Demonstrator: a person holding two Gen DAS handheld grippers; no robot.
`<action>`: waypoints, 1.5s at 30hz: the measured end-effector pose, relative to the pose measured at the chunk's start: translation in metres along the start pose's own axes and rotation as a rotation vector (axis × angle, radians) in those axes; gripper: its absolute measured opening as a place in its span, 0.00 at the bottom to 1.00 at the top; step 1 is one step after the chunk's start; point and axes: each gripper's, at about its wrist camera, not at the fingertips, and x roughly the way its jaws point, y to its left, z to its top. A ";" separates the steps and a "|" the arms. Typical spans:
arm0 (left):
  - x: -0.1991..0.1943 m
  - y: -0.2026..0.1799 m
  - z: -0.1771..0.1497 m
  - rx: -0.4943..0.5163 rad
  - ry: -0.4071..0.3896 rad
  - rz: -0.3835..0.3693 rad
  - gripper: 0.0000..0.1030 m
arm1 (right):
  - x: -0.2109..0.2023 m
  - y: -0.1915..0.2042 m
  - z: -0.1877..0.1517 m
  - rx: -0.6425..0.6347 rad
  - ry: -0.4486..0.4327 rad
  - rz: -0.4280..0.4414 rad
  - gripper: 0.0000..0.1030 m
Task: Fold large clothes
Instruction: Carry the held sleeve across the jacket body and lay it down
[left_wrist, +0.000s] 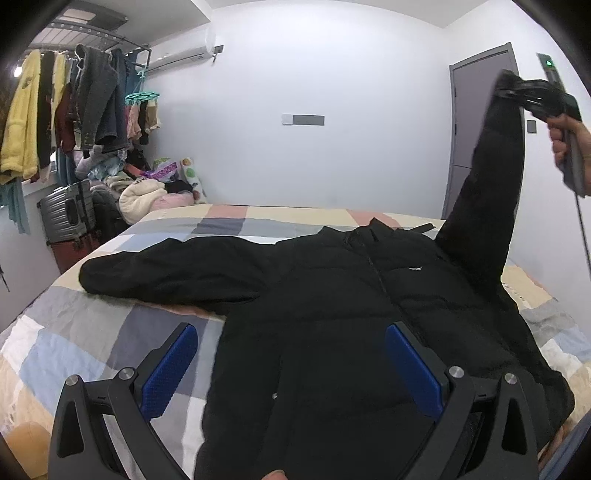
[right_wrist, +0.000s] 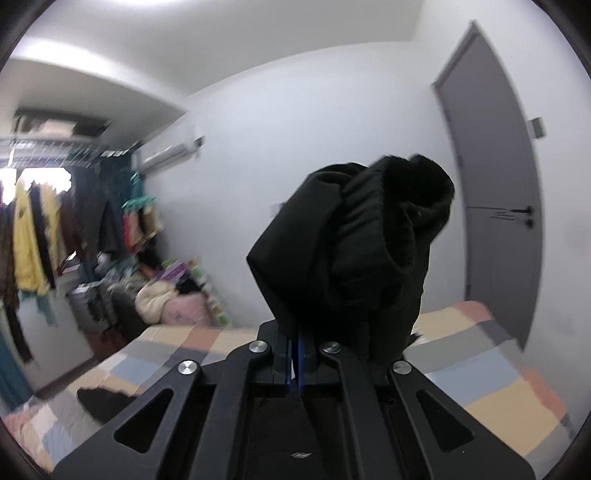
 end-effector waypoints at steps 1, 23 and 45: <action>-0.002 0.004 0.000 -0.006 -0.004 0.000 1.00 | 0.001 0.012 -0.007 -0.007 0.010 0.020 0.02; 0.028 0.024 -0.010 -0.042 0.049 0.022 1.00 | 0.171 0.203 -0.295 -0.107 0.534 0.298 0.05; 0.035 0.029 -0.016 -0.085 0.052 -0.008 1.00 | 0.148 0.200 -0.307 -0.142 0.629 0.302 0.72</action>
